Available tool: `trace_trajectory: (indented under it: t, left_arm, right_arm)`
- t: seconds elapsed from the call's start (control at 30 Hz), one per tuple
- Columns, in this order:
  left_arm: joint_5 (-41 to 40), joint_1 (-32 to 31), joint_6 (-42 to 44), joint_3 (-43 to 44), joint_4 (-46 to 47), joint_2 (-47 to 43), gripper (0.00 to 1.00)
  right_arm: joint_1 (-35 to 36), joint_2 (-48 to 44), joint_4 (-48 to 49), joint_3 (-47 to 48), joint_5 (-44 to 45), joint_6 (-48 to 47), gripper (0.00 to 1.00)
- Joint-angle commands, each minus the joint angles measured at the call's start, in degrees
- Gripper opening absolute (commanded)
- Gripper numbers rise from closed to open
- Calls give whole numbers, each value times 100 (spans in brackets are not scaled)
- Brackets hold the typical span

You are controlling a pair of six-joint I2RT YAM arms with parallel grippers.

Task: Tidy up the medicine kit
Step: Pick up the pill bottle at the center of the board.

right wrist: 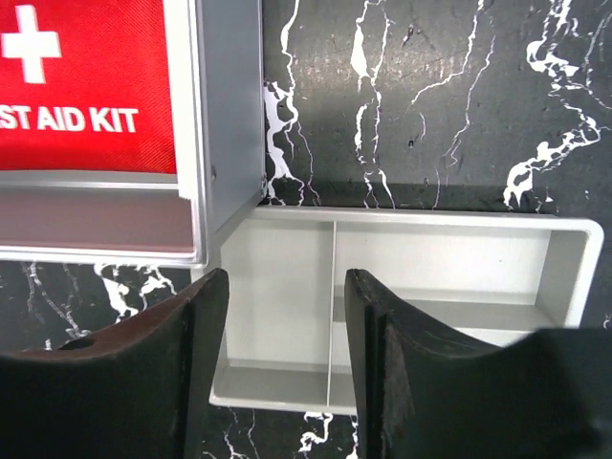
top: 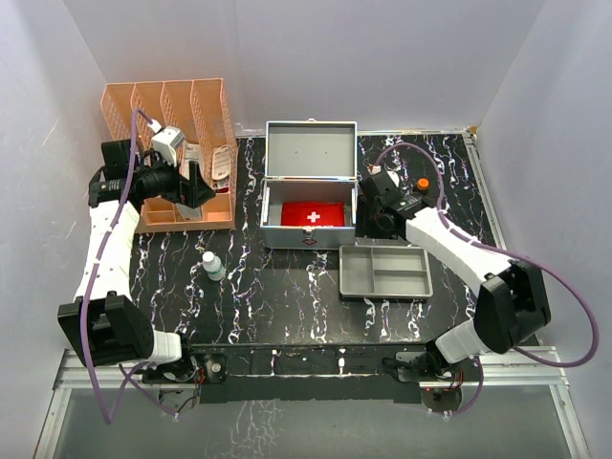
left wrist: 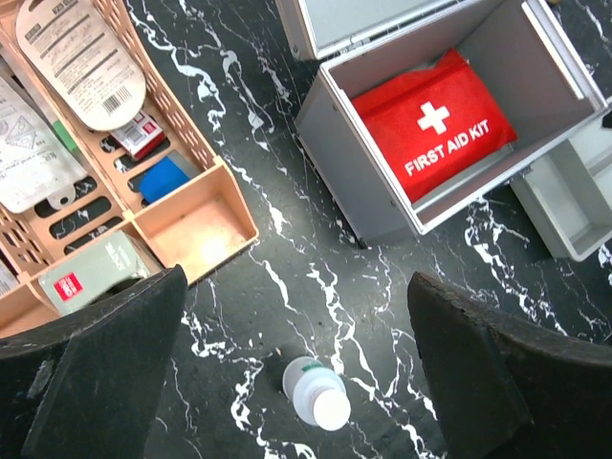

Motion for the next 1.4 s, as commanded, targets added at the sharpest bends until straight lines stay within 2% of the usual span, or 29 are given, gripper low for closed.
trace_trajectory:
  t: [0.0,0.13,0.23,0.3,0.33,0.6,0.77,0.9,1.07,1.37]
  left_arm:
    - [5,-16,404,-313,-406,-562,98]
    - [-110,-24,415,-789,-584,-884,98]
    - [-240,-65,533,-950,-936,-934,98]
    - [-454,-80,601,-1022,-1127,-888,98]
    - [-606,-83,598,-1074,-1164,-873,98]
    - [-1330,-396,374,-1259,-1574,-705,94]
    - [-1389,-666,288,-1389,-1602,-821,94]
    - [-1447,-825,-301,-2091,-750,-1388,94]
    - [-1962,-1017,-1176,-2956,105,-2127,94]
    - [-2770,-1252,-2232,-3572,1110,-2508,95]
  right_arm:
    - [-21,-602,-157,315,75,5,53]
    - [-26,-1103,48,310,58,-110,64]
    - [-29,-1342,225,293,122,-120,75]
    - [-28,-1366,201,375,182,-105,87]
    - [-36,-1345,168,419,193,-103,89]
    - [-30,-1280,-47,550,309,16,90]
    - [-29,-1352,-39,486,291,38,90]
    - [-28,-1382,-34,445,265,14,90]
    - [-31,-1394,-110,500,226,-47,90]
    - [-33,-1392,-165,524,95,-26,90]
